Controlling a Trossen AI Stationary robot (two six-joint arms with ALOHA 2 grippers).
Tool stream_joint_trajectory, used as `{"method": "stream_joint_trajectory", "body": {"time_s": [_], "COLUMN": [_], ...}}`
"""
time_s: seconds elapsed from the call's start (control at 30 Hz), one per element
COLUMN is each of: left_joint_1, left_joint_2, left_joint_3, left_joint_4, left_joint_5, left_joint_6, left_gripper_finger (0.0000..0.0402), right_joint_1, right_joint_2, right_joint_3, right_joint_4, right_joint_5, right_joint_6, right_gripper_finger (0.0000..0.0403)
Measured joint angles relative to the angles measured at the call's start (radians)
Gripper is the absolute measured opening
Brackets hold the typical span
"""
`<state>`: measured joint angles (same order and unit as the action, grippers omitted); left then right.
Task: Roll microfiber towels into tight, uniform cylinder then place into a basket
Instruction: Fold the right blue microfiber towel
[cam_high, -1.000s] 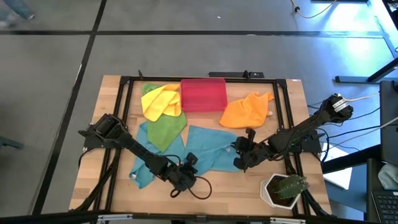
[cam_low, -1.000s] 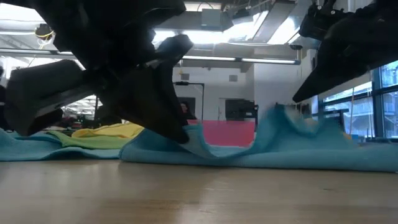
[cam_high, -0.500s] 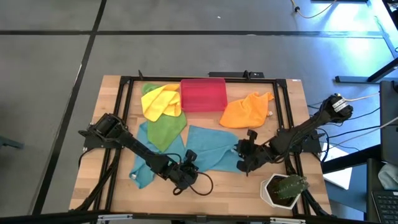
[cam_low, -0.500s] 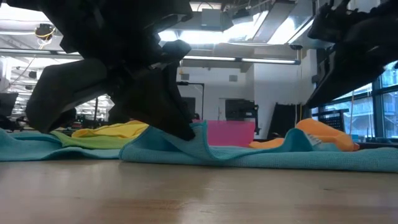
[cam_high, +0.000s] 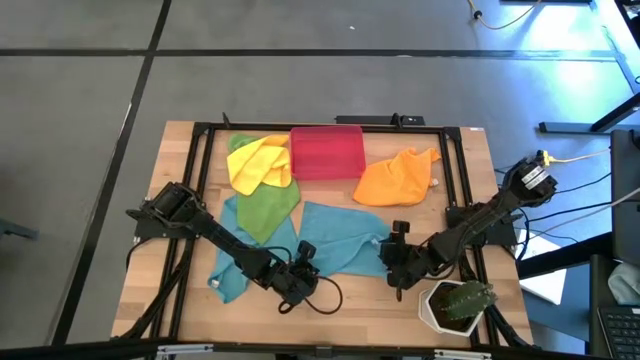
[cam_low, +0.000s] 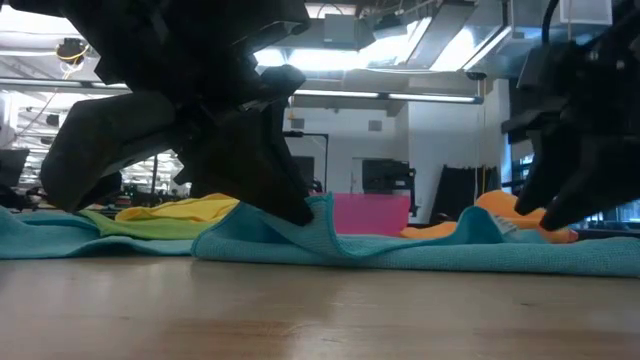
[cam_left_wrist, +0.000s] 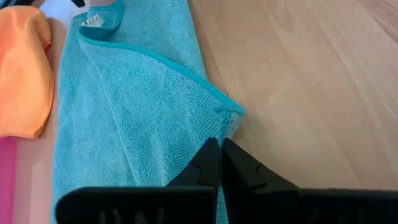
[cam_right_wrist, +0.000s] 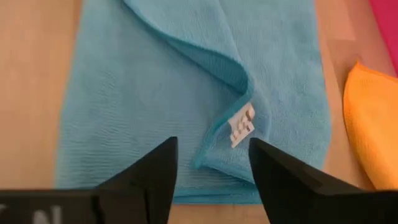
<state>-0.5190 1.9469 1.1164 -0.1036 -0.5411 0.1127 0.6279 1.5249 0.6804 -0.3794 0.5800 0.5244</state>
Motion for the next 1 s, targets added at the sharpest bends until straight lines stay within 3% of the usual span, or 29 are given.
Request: {"method": "stream_joint_trajectory", "body": {"time_s": [0.3,0.8,1.0], "left_joint_1": [0.007,0.009,0.009], "left_joint_2": [0.000,0.000,0.000], "left_joint_3": [0.000,0.000,0.000], "left_joint_4": [0.000,0.000,0.000], "left_joint_5": [0.000,-0.001,-0.001], "left_joint_6": [-0.002,-0.002,-0.004], "left_gripper_finger": [0.0000,0.0000,0.0000], "right_joint_1": [-0.001,-0.001,-0.001], "right_joint_2": [0.093,0.124,0.124], "right_joint_3": [0.001,0.001,0.001], "right_joint_4": [0.006,-0.010,-0.010], "right_joint_5": [-0.002,0.033,0.028], "right_joint_6": [-0.062,-0.066,-0.064], "right_gripper_finger": [0.0195,0.0100,0.0083]}}
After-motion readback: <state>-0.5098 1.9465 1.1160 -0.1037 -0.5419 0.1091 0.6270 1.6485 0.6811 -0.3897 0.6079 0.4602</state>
